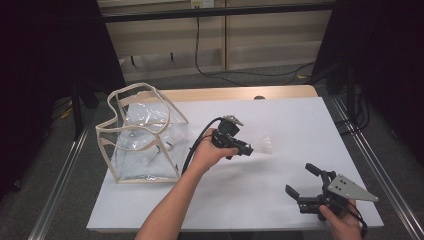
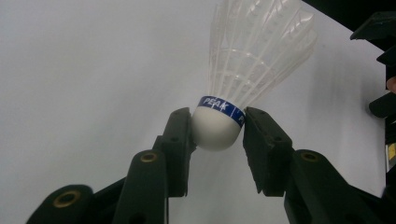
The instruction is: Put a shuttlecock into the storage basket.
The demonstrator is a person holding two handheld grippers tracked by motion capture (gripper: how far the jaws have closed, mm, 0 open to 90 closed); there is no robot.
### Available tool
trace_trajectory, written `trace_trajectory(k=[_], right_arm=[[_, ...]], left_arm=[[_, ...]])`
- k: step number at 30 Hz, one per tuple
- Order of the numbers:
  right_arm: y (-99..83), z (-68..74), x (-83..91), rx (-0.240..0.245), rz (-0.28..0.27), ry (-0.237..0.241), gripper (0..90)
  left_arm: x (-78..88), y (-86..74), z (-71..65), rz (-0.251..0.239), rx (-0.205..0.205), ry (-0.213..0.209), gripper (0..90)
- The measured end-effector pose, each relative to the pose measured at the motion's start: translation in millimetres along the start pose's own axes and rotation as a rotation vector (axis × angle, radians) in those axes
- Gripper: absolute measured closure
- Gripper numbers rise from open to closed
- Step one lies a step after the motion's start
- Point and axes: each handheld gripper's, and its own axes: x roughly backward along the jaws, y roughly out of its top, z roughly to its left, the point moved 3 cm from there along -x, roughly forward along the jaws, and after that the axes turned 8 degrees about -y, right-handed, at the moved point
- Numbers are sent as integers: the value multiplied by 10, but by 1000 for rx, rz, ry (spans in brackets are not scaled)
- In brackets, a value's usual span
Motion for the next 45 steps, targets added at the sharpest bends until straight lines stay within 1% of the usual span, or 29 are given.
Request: trace_trajectory(k=[3, 4, 5, 7, 9, 11, 12, 14, 17, 20, 21, 22, 24, 25, 29, 32, 35, 38, 41, 45], right_arm=[[2, 0, -2, -5, -2, 0, 17], [2, -1, -3, -5, -2, -1, 17], [1, -1, -4, -4, -1, 0, 17], [-1, -2, -1, -2, 0, 1, 17], [2, -4, 3, -4, -3, -3, 18], [2, -6, 2, -3, -3, -4, 18], [2, -6, 0, -3, -2, -4, 17], [2, -1, -3, 0, -1, -1, 18], [1, -2, -2, 5, -1, -1, 17], [4, -5, -1, -2, -6, -2, 17], [5, -3, 1, -4, -5, -2, 18], [4, -6, 1, 0, -5, -1, 17], [5, -7, 1, 4, -6, -2, 17], [4, -1, 1, -4, -4, -2, 17], [4, -5, 0, 7, -5, -1, 17], [5, -3, 0, 4, -5, -2, 17], [5, -3, -1, 5, -5, -2, 17], [5, -3, 0, 7, -5, -2, 17], [4, -5, 0, 8, -5, -2, 17], [4, -5, 0, 9, -4, -2, 17]], left_arm=[[47, -7, 4, 0, 3, 2, 627], [59, -8, 2, 0, 11, 5, 627], [78, -10, 7, 8, 4, 4, 627], [107, -14, 8, 10, 4, 12, 628], [135, -20, 13, 7, 16, 17, 627], [166, -22, 17, 8, 18, 25, 627], [182, -24, 20, 8, 16, 19, 627], [211, -22, 20, 9, 17, 27, 627], [245, -19, 14, 14, 20, 27, 628], [285, -13, 13, 19, 19, 35, 627], [302, -9, 10, 24, 18, 45, 627], [317, -9, 9, 18, 24, 38, 627], [349, -6, 9, 20, 26, 42, 628], [366, -6, 8, 24, 28, 45, 627], [436, 10, 1, 24, 23, 54, 627], [482, 23, -8, 28, 20, 54, 627], [526, 31, -15, 26, 30, 55, 627], [575, 38, -18, 31, 29, 62, 627], [623, 49, -26, 29, 41, 64, 628], [671, 61, -30, 34, 42, 70, 627]])
